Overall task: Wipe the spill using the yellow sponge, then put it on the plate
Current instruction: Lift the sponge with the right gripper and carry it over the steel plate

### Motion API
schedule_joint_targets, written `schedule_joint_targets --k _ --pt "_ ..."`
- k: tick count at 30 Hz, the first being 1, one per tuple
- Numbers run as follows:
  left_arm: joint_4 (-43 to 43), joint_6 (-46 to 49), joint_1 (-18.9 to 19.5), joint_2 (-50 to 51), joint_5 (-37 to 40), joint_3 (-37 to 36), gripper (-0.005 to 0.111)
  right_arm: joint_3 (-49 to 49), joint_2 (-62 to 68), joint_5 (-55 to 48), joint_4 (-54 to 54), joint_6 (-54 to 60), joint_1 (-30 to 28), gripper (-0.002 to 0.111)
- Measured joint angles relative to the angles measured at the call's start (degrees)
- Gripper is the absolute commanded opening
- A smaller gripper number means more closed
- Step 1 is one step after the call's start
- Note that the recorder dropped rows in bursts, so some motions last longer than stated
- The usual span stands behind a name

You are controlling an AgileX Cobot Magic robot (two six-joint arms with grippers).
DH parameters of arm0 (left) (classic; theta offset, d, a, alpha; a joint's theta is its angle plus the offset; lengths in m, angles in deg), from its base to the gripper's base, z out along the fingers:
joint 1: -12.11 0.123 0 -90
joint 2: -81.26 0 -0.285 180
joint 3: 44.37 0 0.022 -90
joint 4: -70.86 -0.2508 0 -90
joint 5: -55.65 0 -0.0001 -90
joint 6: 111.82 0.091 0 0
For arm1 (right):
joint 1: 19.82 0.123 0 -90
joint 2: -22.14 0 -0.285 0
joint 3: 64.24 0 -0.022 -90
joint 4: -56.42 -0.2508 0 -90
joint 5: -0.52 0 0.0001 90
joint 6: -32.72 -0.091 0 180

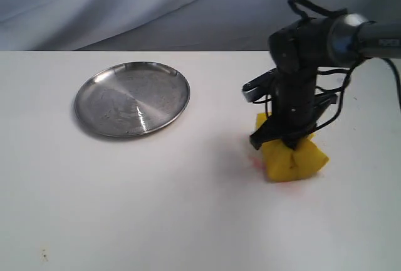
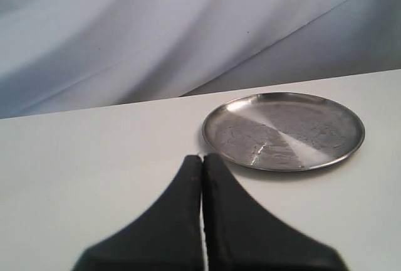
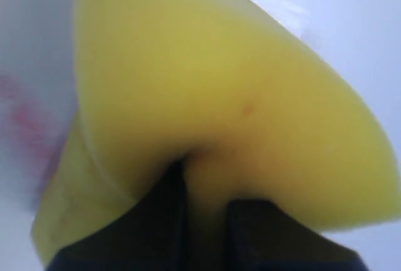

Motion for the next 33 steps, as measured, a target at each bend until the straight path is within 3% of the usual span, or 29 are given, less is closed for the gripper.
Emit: schedule_joint_targets --k 5,10,18,33 --pt "0.0 0.0 0.0 0.0 0.0 0.0 0.000 0.0 -0.4 1.1 -3.4 2.0 10.8 0.000" --pt "0.0 0.0 0.0 0.0 0.0 0.0 0.000 0.7 -3.2 2.9 -7.4 2.9 16.3 0.000" --pt "0.0 0.0 0.0 0.0 0.0 0.0 0.000 -2.8 -11.5 12.8 -11.5 3.3 16.8 0.000" --pt "0.0 0.0 0.0 0.0 0.0 0.0 0.000 -38.8 10.6 18.3 -12.1 -6.7 16.8 0.000"
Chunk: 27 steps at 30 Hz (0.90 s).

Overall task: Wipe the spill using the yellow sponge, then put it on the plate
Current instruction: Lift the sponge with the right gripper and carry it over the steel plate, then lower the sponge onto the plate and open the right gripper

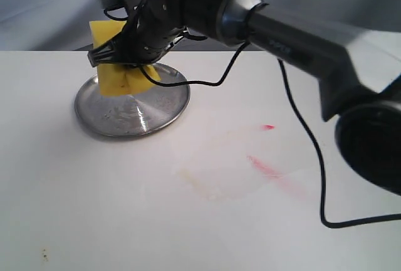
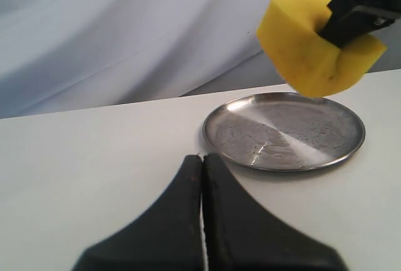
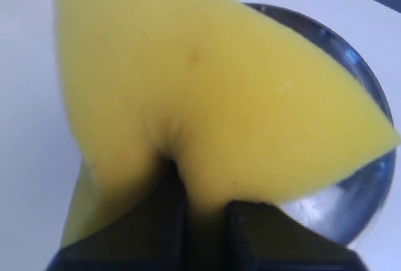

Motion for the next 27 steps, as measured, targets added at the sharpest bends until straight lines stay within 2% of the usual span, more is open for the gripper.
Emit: schedule_joint_targets --k 6,9,12,15,17,18,23,25,27 --pt "0.0 0.0 0.0 0.0 0.0 0.0 0.000 -6.4 8.4 6.9 2.9 -8.6 0.0 0.000" --pt "0.0 0.0 0.0 0.0 0.0 0.0 0.000 -6.5 10.6 9.8 5.0 -17.1 -0.4 0.009" --pt "0.0 0.0 0.0 0.0 0.0 0.0 0.000 -6.5 12.0 10.2 3.3 -21.2 -1.6 0.030" --pt "0.0 0.0 0.0 0.0 0.0 0.0 0.000 -6.5 12.5 10.1 1.2 -21.7 -2.8 0.057" --pt "0.0 0.0 0.0 0.0 0.0 0.0 0.000 -6.5 12.4 10.1 0.7 -21.7 -3.3 0.069" --pt "0.0 0.0 0.0 0.0 0.0 0.0 0.000 -6.5 12.4 10.1 0.6 -21.7 -3.4 0.071" --pt "0.0 0.0 0.0 0.0 0.0 0.0 0.000 -6.9 12.2 7.1 -0.8 -21.7 -3.5 0.065" --pt "0.0 0.0 0.0 0.0 0.0 0.0 0.000 -6.9 11.7 4.8 -1.5 -21.7 -3.5 0.053" --pt "0.0 0.0 0.0 0.0 0.0 0.0 0.000 -6.9 10.8 2.3 -1.8 -21.4 -3.5 0.035"
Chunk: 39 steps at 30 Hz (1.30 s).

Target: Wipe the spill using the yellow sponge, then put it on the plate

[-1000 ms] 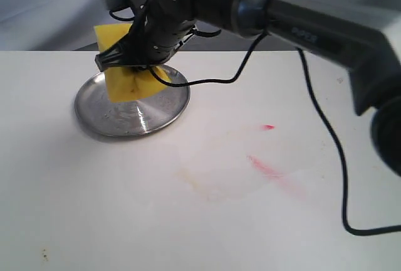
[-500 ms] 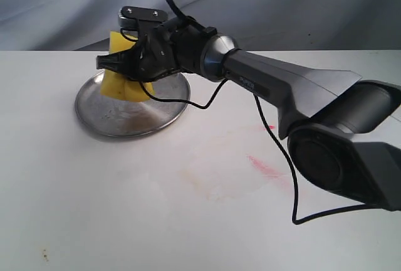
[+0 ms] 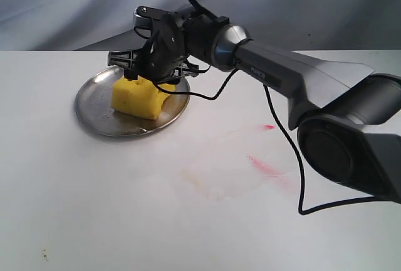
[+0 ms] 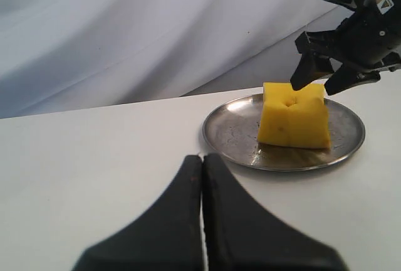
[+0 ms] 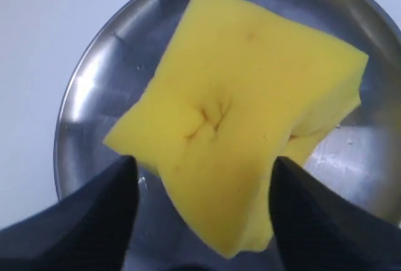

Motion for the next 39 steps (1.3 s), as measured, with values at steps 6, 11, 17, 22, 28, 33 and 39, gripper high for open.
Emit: schedule_joint_targets --k 6,11,17,22,28,33,39 --pt "0.0 0.0 0.0 0.0 0.0 0.0 0.000 -0.1 -5.1 -8.4 3.7 4.6 1.5 0.000" --pt "0.0 0.0 0.0 0.0 0.0 0.0 0.000 -0.1 -8.0 -14.0 9.3 5.5 5.3 0.000" --pt "0.0 0.0 0.0 0.0 0.0 0.0 0.000 -0.1 -10.5 -19.3 17.7 5.1 10.7 0.000" --pt "0.0 0.0 0.0 0.0 0.0 0.0 0.000 -0.1 -12.9 -23.0 22.5 4.8 14.1 0.000" --pt "0.0 0.0 0.0 0.0 0.0 0.0 0.000 3.8 -17.5 -25.3 27.3 4.3 17.7 0.000" --pt "0.0 0.0 0.0 0.0 0.0 0.0 0.000 15.6 -25.9 -22.2 28.3 1.7 21.3 0.000" --pt "0.0 0.0 0.0 0.0 0.0 0.0 0.000 34.7 -38.8 -11.3 28.5 -5.5 23.6 0.000"
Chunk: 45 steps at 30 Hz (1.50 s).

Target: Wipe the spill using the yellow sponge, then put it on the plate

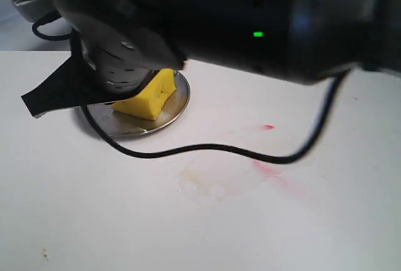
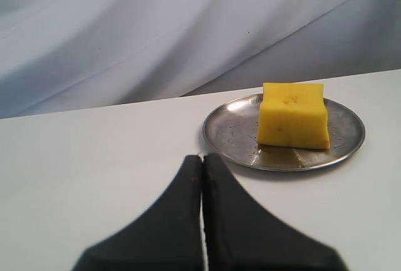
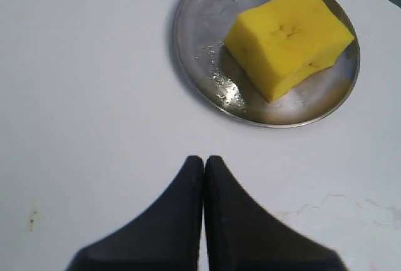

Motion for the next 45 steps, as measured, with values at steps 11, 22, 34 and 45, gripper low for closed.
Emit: schedule_joint_targets --k 11,22,34,45 --pt "0.0 0.0 0.0 0.0 0.0 0.0 0.000 33.0 -23.1 24.0 -0.1 -12.9 -8.0 0.000" --pt "0.0 0.0 0.0 0.0 0.0 0.0 0.000 66.0 -42.4 51.2 -16.1 2.6 -31.8 0.000" --pt "0.0 0.0 0.0 0.0 0.0 0.0 0.000 87.1 -66.0 64.0 -27.3 16.9 -49.6 0.000" --pt "0.0 0.0 0.0 0.0 0.0 0.0 0.000 96.5 -98.7 56.2 -32.1 39.3 -57.9 0.000"
